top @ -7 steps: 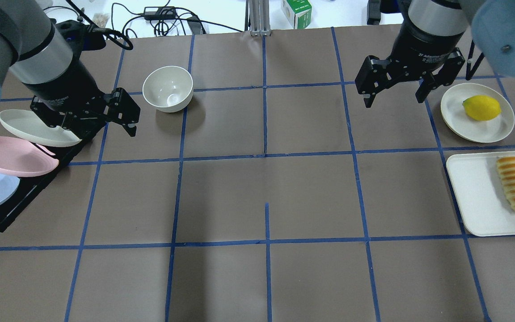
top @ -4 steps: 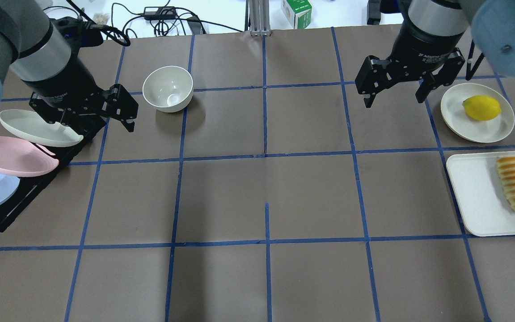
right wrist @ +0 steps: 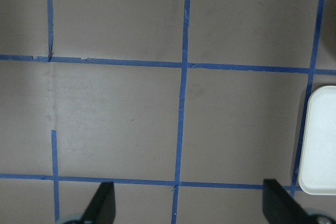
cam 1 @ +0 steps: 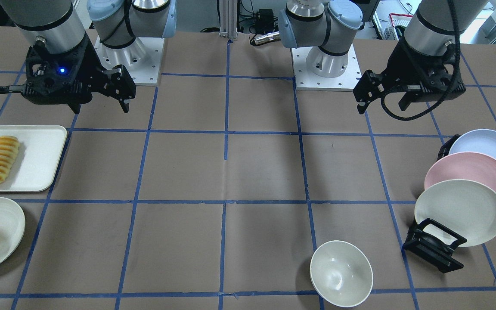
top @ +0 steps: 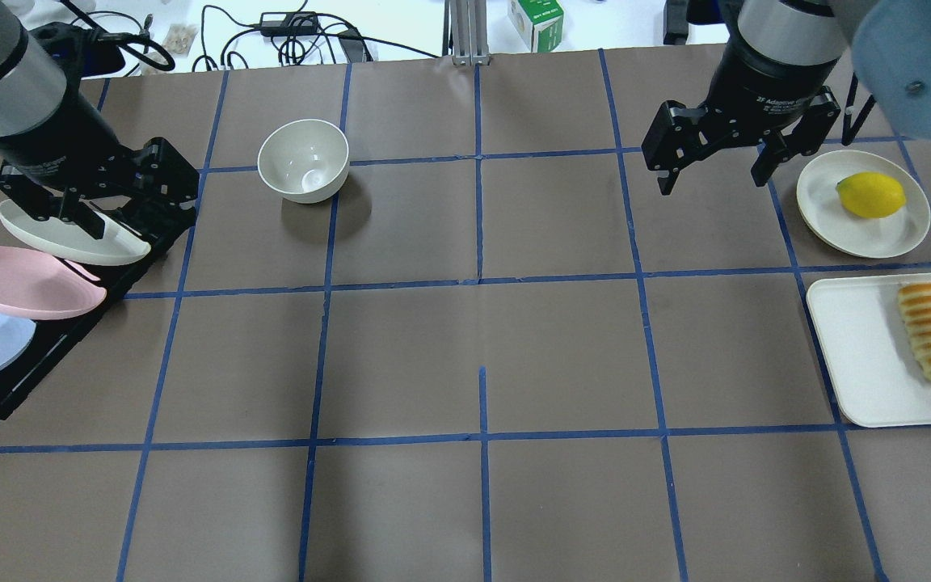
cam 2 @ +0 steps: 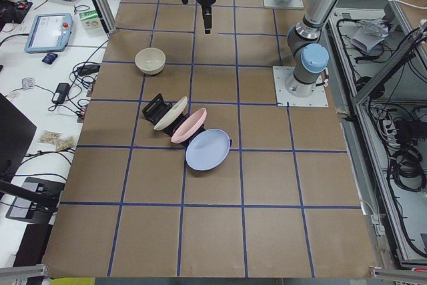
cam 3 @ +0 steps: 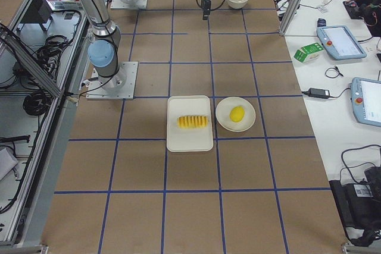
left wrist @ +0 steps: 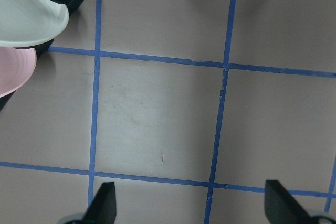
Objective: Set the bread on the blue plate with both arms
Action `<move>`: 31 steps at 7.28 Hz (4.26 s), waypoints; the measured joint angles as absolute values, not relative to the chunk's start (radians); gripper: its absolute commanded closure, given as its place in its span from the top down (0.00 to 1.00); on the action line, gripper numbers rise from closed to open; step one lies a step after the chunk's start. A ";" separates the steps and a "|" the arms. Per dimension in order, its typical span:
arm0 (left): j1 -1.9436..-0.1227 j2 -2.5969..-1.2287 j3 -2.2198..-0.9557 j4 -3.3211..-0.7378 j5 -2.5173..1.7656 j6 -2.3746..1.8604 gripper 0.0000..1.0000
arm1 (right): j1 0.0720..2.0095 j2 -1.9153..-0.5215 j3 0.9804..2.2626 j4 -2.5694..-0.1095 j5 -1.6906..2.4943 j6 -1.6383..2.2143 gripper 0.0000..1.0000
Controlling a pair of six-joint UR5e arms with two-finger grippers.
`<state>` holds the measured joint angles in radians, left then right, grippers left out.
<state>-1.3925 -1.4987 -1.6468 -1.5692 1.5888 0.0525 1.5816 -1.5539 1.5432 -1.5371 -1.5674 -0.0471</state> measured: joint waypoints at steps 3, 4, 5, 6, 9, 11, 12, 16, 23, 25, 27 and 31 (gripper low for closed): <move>-1.291 -1.499 -1.608 -1.581 1.589 0.058 1.00 | 1.582 -1.554 1.543 -1.537 -1.568 -0.046 1.00; -1.241 -1.500 -1.588 -1.596 1.589 0.079 1.00 | 1.583 -1.554 1.543 -1.537 -1.568 -0.046 1.00; -1.179 -1.503 -1.572 -1.610 1.589 0.133 1.00 | 1.583 -1.554 1.543 -1.537 -1.568 -0.046 1.00; -1.102 -1.507 -1.562 -1.623 1.588 0.220 1.00 | 1.583 -1.554 1.543 -1.537 -1.567 -0.046 1.00; -0.871 -1.539 -1.556 -1.630 1.578 0.475 1.00 | 1.582 -1.554 1.543 -1.537 -1.567 -0.046 1.00; -0.737 -1.591 -1.555 -1.579 1.574 0.648 1.00 | 1.582 -1.554 1.543 -1.537 -1.566 -0.046 1.00; -0.680 -1.622 -1.555 -1.538 1.563 0.736 1.00 | 1.582 -1.554 1.543 -1.537 -1.566 -0.046 1.00; -0.543 -1.799 -1.554 -1.366 1.472 0.895 1.00 | 1.582 -1.554 1.543 -1.537 -1.566 -0.047 1.00; -0.494 -2.015 -1.523 -1.288 1.371 0.844 1.00 | 1.582 -1.554 1.543 -1.536 -1.566 -0.046 1.00; -0.494 -2.055 -1.524 -1.280 1.375 0.822 1.00 | 1.582 -1.554 1.543 -1.534 -1.566 -0.047 1.00; -0.494 -2.082 -1.524 -1.279 1.383 0.797 1.00 | 1.582 -1.554 1.543 -1.536 -1.566 -0.046 1.00; -0.495 -2.107 -1.525 -1.279 1.418 0.768 0.30 | 1.582 -1.554 1.543 -1.535 -1.566 -0.046 1.00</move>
<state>-0.4953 -2.1067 -1.5247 -1.2792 1.4176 0.7677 1.5816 -1.5539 1.5432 -1.5351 -1.5662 -0.0463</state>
